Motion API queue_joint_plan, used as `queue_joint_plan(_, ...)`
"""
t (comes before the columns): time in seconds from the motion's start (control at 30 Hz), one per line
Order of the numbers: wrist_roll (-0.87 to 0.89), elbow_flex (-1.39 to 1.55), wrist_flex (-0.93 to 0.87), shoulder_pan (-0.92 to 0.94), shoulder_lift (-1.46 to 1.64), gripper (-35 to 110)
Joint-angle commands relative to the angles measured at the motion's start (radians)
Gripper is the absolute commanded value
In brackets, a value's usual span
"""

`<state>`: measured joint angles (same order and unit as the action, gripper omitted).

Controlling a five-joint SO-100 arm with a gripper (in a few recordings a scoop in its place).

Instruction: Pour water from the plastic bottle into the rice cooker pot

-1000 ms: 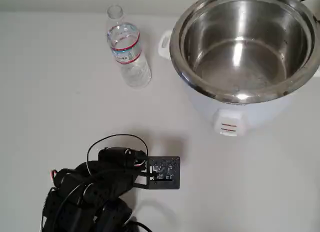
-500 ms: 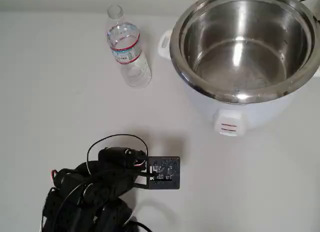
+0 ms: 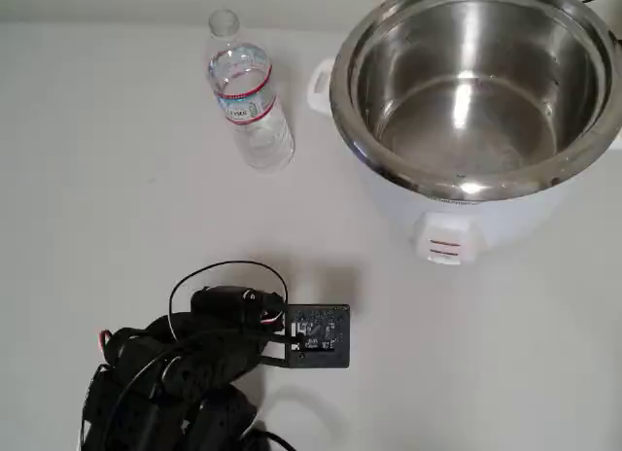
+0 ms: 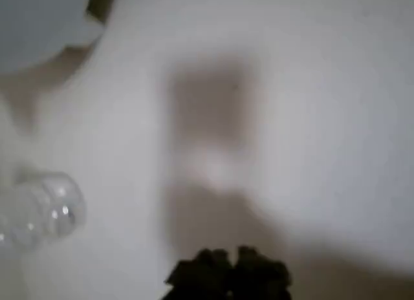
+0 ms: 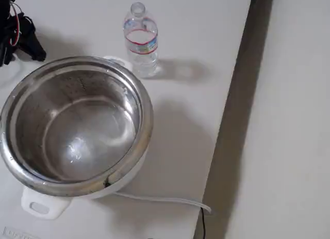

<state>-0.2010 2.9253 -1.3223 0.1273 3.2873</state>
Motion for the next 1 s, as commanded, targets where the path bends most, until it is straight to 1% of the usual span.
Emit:
queue_joint_plan(0.0,0.005,0.040,0.002,0.008,0.000,0)
queue_joint_plan(0.33,-0.006,0.040,0.002,-0.009,0.000,1)
queue_joint_plan(0.4,-0.002,0.043,0.017,-0.049,0.000,1)
queue_joint_plan(0.43,-0.048,0.046,0.023,-0.095,0.002,1)
queue_joint_plan(0.47,-0.189,0.055,0.037,-0.143,0.002,2)
queue_joint_plan(0.5,-0.394,0.080,0.064,-0.190,0.002,4)
queue_joint_plan(0.53,-0.503,0.098,0.101,-0.233,0.002,4)
queue_joint_plan(0.6,-0.667,0.107,0.147,-0.296,0.003,5)
queue_joint_plan(0.63,-0.729,0.107,0.175,-0.330,0.003,5)
queue_joint_plan(0.7,-0.796,0.107,0.268,-0.383,0.003,5)
queue_joint_plan(0.77,-0.879,0.143,0.407,-0.414,0.005,7)
queue_joint_plan(0.8,-0.928,0.170,0.495,-0.413,0.005,13)
queue_joint_plan(0.87,-0.996,0.178,0.637,-0.419,-0.025,17)
queue_joint_plan(0.97,-1.083,0.181,0.876,-0.431,-0.103,28)
